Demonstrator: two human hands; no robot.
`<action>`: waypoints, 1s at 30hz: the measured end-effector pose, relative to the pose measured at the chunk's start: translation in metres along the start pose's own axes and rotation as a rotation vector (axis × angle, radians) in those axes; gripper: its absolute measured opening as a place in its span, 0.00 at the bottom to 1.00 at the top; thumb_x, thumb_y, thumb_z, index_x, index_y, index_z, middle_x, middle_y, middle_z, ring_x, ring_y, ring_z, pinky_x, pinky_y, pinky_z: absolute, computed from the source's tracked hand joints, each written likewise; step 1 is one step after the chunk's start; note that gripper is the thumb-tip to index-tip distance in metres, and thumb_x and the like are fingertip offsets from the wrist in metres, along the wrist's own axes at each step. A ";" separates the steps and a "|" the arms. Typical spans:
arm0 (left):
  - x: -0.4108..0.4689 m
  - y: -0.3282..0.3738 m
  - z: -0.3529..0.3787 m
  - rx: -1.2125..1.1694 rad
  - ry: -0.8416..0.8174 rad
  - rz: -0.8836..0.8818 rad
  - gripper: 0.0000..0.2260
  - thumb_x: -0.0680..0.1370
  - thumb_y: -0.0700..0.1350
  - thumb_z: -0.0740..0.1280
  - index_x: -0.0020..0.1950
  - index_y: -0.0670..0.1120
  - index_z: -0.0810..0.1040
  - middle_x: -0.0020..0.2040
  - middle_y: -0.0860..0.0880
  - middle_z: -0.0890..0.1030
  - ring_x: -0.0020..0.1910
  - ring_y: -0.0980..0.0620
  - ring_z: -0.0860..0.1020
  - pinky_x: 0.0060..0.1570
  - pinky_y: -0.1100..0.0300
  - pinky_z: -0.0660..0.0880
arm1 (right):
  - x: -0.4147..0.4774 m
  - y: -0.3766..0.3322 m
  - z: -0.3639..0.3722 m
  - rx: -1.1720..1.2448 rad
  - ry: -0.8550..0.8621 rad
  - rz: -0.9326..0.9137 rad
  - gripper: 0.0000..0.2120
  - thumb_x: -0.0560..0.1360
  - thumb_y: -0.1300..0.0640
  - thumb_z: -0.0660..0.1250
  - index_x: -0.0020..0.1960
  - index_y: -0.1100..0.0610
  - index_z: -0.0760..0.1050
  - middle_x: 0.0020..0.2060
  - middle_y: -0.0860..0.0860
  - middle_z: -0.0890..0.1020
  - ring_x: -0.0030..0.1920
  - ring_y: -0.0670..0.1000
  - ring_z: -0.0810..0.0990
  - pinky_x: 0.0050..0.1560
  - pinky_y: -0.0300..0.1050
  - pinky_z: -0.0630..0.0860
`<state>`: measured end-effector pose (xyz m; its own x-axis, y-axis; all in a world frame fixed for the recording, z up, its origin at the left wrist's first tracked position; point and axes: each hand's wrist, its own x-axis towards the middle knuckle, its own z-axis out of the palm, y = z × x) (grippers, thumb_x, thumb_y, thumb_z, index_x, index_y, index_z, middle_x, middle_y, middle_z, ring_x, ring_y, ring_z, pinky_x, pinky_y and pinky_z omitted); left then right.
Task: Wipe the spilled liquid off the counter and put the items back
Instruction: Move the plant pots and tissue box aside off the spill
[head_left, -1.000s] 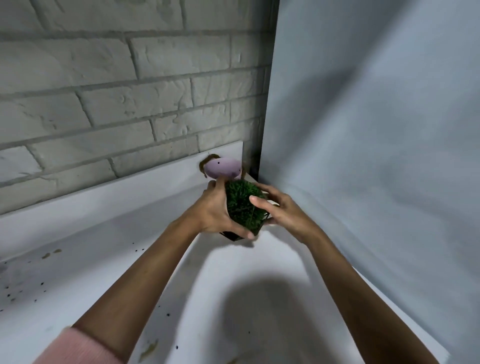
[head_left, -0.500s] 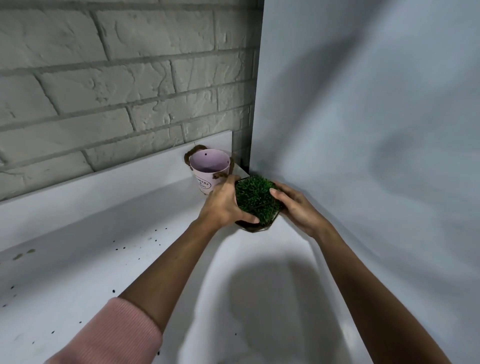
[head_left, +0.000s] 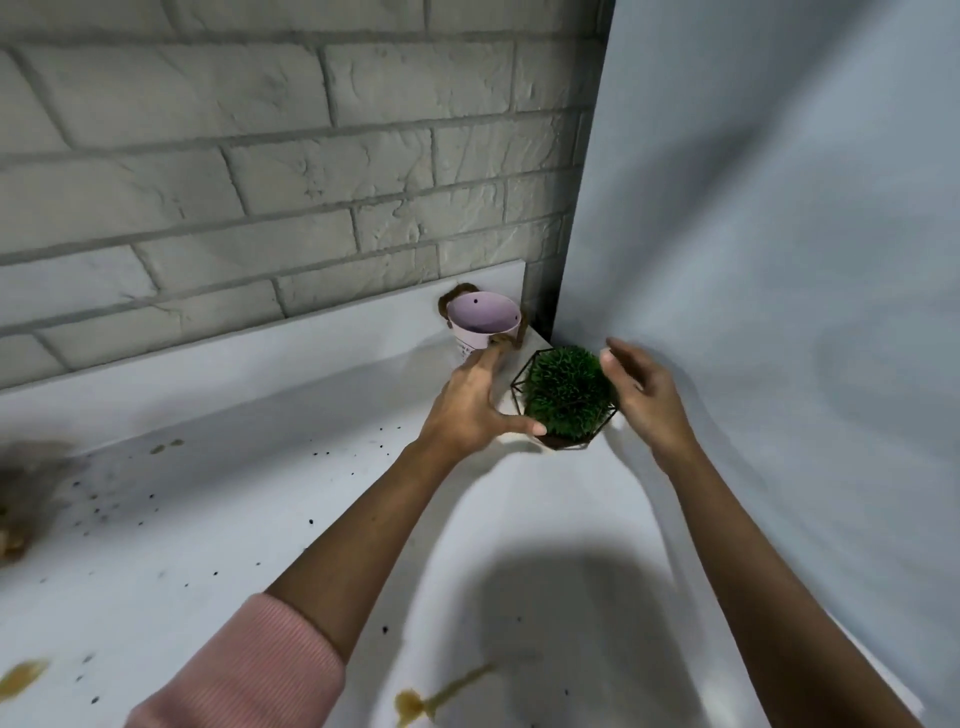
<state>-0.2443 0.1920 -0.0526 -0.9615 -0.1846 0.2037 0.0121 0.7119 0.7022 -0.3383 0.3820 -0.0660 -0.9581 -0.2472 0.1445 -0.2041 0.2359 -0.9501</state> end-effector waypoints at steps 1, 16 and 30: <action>-0.010 -0.002 -0.011 0.007 0.037 -0.002 0.46 0.57 0.57 0.80 0.71 0.48 0.65 0.68 0.47 0.72 0.66 0.47 0.71 0.64 0.54 0.69 | -0.004 -0.012 0.008 -0.046 0.035 -0.075 0.19 0.76 0.47 0.65 0.65 0.53 0.74 0.63 0.50 0.76 0.64 0.47 0.73 0.68 0.45 0.68; -0.265 -0.107 -0.254 0.176 0.662 -0.429 0.22 0.68 0.50 0.76 0.58 0.45 0.75 0.53 0.46 0.81 0.52 0.47 0.79 0.50 0.51 0.77 | -0.157 -0.153 0.284 0.030 -0.358 -0.367 0.07 0.76 0.56 0.67 0.51 0.58 0.77 0.50 0.54 0.80 0.46 0.51 0.80 0.37 0.24 0.71; -0.374 -0.231 -0.297 0.118 0.378 -0.929 0.38 0.62 0.60 0.76 0.64 0.40 0.71 0.61 0.41 0.75 0.60 0.43 0.74 0.59 0.53 0.73 | -0.280 -0.165 0.469 -0.222 -0.822 0.201 0.29 0.74 0.35 0.61 0.50 0.63 0.75 0.50 0.59 0.79 0.54 0.58 0.79 0.62 0.56 0.75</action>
<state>0.1945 -0.1043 -0.0886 -0.4258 -0.8882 -0.1726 -0.7442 0.2353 0.6252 0.0580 -0.0279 -0.0794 -0.5496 -0.7604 -0.3462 -0.1633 0.5041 -0.8481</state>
